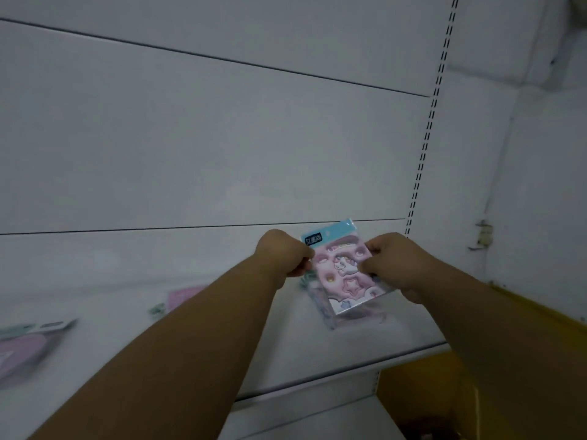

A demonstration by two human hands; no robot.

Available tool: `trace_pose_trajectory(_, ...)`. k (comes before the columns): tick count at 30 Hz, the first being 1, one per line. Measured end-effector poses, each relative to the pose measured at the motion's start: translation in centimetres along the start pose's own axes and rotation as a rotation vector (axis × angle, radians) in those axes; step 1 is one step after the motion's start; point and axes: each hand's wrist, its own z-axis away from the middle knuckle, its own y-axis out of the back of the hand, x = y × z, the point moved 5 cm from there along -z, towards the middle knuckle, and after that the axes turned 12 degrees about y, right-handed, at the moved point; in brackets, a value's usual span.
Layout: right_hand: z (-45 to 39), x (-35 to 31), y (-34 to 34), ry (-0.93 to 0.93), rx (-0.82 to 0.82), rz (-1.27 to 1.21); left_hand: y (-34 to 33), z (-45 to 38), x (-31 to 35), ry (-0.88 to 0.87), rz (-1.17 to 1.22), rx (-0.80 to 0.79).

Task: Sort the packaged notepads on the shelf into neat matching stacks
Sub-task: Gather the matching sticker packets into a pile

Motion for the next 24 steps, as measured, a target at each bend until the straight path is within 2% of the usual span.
trace_pose_trajectory(3, -2.0, 1.8, -0.6, 0.030, -0.091, 0.237, -2.5, -1.9, 0.3, -0.018, -0.074, 0.039)
trace_pose_trajectory(6, -3.5, 3.2, -1.7, 0.046, -0.166, 0.372, -3.7, -2.9, 0.4, -0.081, -0.327, 0.159)
trace_pose_trajectory(9, -4.1, 4.4, -2.1, 0.075, -0.165, 0.495, -4.6, -2.7, 0.0, -0.118, -0.480, 0.219)
trace_pose_trajectory(12, -4.0, 4.4, -2.0, 0.129, -0.125, 0.550, -4.9, -2.2, 0.0, -0.165, -0.503, 0.248)
trace_pose_trajectory(19, -3.3, -0.1, -3.6, 0.357, -0.155, 0.454, -3.5, -0.3, -1.1, -0.305, -0.627, 0.342)
trace_pose_trajectory(24, -1.9, -5.9, -6.7, 0.527, -0.121, 0.305, 3.1, 2.5, -3.4, -0.327, -0.734, 0.468)
